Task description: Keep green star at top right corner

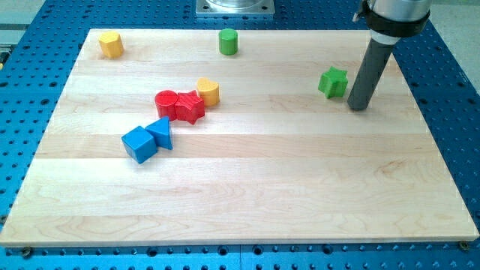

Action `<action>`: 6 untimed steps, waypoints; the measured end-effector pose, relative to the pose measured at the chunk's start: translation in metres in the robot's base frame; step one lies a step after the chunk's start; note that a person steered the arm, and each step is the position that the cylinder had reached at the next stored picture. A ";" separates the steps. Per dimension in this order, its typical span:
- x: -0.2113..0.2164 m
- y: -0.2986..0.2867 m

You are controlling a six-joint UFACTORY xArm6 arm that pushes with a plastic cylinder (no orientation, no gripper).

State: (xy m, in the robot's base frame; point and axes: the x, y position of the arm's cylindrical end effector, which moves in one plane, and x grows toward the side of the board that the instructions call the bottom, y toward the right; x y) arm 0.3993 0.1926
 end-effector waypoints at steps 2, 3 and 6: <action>-0.055 -0.004; -0.019 -0.027; -0.092 -0.079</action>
